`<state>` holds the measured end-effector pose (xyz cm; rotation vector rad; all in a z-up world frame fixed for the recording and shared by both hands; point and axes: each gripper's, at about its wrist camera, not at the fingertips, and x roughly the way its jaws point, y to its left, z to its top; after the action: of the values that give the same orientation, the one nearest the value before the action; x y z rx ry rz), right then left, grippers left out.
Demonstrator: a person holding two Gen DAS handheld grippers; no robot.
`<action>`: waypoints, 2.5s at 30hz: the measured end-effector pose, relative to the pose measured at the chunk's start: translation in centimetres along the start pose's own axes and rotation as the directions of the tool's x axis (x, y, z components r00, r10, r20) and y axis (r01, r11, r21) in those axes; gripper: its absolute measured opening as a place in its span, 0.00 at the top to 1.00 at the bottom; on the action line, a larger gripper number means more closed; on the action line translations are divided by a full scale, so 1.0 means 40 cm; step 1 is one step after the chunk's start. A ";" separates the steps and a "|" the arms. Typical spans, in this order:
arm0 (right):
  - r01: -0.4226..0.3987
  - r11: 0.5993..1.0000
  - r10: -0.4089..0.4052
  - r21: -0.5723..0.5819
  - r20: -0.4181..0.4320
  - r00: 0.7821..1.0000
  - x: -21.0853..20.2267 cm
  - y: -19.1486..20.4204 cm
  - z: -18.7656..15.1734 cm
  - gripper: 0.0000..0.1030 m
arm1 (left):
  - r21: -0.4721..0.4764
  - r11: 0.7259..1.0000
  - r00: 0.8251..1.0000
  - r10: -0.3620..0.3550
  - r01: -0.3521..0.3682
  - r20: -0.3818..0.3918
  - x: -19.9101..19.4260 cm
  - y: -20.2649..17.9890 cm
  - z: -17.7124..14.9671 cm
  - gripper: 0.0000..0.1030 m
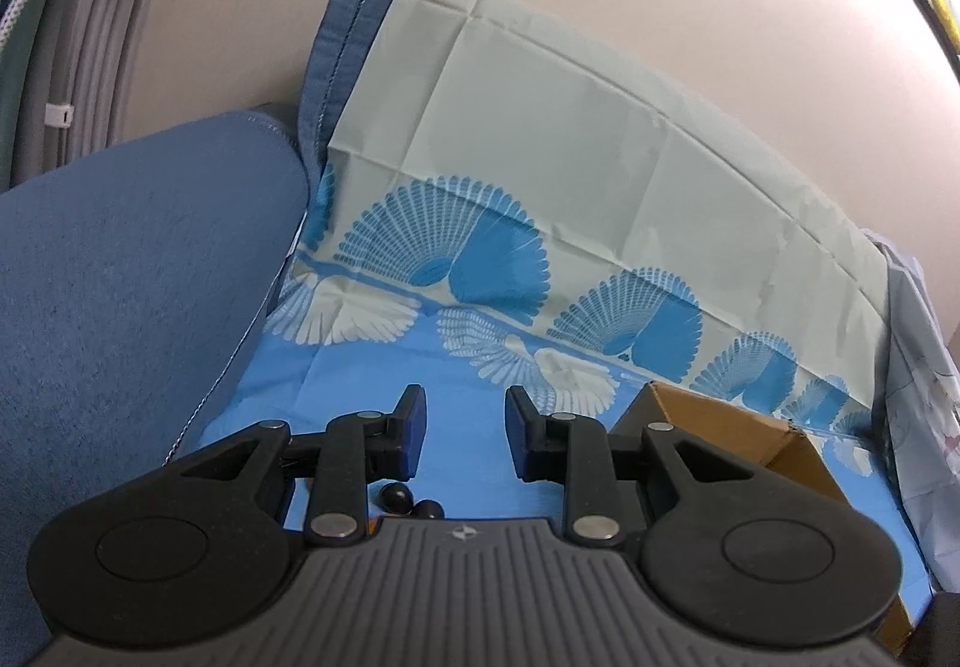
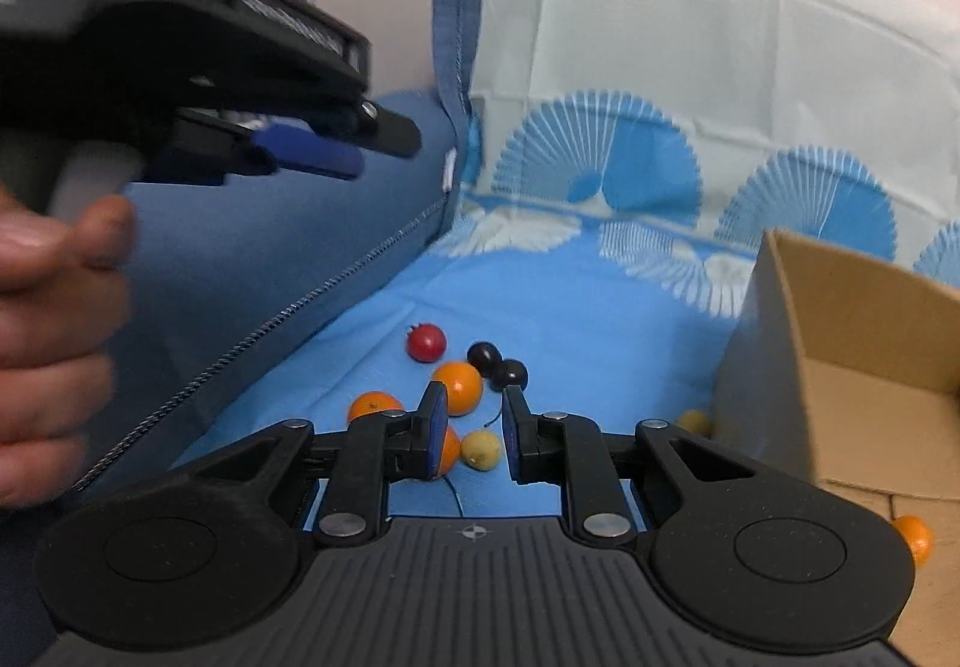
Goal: Organize fruits
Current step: 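Move both open tools back toward the fruit cluster, then grasp a small yellow-green fruit with the right tool, then grasp an orange mandarin with the left tool while the right tool holds the yellow fruit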
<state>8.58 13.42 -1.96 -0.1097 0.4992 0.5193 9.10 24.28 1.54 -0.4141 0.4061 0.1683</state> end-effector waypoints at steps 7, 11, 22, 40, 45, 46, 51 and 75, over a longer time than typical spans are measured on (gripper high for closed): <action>0.035 0.994 -0.028 0.106 -0.068 0.997 0.151 -0.032 -0.003 0.75 | -0.082 0.997 1.000 0.006 -0.006 0.009 0.006 0.034 0.007 0.69; 0.040 0.982 -0.018 0.187 -0.115 0.993 0.230 -0.058 -0.017 0.71 | -0.067 0.998 1.000 0.011 -0.010 0.006 0.008 0.031 0.007 0.68; 0.019 0.982 0.018 0.186 -0.196 0.981 0.288 -0.053 -0.046 0.68 | -0.078 0.997 1.000 0.026 -0.027 -0.018 0.028 0.037 0.004 0.66; 0.013 0.979 0.026 0.203 -0.187 0.982 0.266 -0.065 -0.063 0.73 | -0.116 0.991 0.996 0.057 -0.066 -0.074 0.058 0.058 0.004 0.62; 0.063 0.989 -0.031 0.136 -0.224 0.974 0.206 -0.048 -0.060 0.73 | -0.186 0.980 0.973 0.031 -0.075 -0.230 0.139 0.091 -0.016 0.62; 0.054 0.992 -0.025 0.116 -0.238 0.971 0.191 -0.040 -0.062 0.73 | -0.199 0.977 0.968 0.026 -0.078 -0.249 0.151 0.098 -0.021 0.62; -0.013 0.999 0.005 -0.030 -0.254 0.967 0.110 0.008 -0.073 0.73 | -0.214 0.970 0.936 0.038 -0.119 -0.351 0.217 0.112 -0.053 0.61; 0.073 0.990 -0.017 0.119 -0.418 0.908 0.127 -0.020 -0.125 0.73 | 0.326 0.937 0.873 0.261 -0.127 -0.412 0.362 -0.040 -0.164 0.64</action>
<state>10.66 13.88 -8.83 -0.1056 0.9472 0.4152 20.31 21.18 -9.40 -0.1136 0.9231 0.2076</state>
